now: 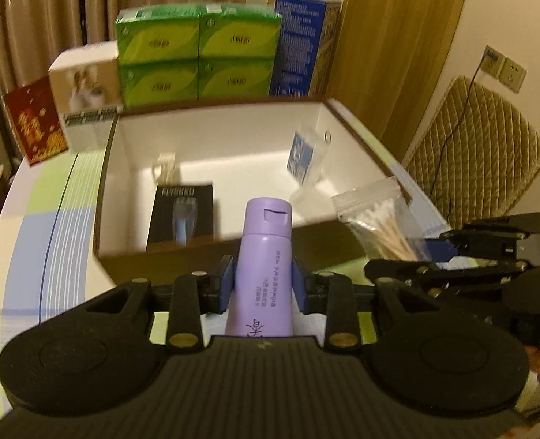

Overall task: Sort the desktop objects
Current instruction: 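Carry the purple tube and cotton swab bag over the open box with both tools, then lower the purple tube and swab bag into the box and open both tools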

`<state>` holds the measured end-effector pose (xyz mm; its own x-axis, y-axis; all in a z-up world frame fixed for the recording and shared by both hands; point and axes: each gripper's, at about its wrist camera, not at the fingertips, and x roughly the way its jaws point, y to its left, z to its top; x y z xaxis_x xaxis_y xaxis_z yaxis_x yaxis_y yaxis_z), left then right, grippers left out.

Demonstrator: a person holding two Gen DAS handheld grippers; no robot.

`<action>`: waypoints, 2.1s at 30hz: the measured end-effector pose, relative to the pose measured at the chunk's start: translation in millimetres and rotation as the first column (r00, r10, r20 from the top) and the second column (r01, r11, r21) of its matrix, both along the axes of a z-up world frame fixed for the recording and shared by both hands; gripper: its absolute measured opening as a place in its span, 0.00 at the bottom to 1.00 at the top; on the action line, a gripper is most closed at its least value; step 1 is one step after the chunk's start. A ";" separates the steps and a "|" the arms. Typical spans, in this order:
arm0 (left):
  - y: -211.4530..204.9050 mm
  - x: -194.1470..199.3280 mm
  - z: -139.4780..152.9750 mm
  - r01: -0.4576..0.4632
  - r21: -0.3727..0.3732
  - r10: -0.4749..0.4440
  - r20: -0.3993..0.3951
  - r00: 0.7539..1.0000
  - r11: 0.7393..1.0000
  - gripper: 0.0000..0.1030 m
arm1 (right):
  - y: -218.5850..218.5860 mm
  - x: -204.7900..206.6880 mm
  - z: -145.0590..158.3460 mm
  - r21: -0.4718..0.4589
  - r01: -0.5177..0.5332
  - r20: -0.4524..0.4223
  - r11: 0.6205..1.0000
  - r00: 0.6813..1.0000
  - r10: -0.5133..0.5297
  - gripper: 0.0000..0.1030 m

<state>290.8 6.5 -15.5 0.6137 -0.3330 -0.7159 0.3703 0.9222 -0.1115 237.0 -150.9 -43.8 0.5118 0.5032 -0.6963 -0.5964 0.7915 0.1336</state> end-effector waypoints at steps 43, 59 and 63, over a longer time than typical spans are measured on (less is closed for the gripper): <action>-57.5 257.2 -80.7 -0.181 0.042 0.185 -0.215 0.959 0.983 0.25 | 60.6 232.3 -55.4 -0.173 0.034 -0.097 0.984 0.994 -0.052 0.25; -45.9 253.3 -70.7 -0.161 0.050 0.168 -0.201 0.965 0.986 0.34 | 71.8 236.1 -56.9 -0.163 0.033 -0.089 0.986 0.995 -0.048 0.25; -37.7 244.0 -63.7 -0.156 0.054 0.163 -0.179 0.970 0.986 0.42 | 70.9 232.6 -53.6 -0.132 0.017 -0.046 0.991 0.999 -0.023 0.36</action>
<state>534.8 -31.2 -79.2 0.5149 -0.2105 -0.8310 0.1952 0.9727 -0.1255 469.6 -79.9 -97.5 0.4861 0.3951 -0.7795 -0.5757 0.8159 0.0546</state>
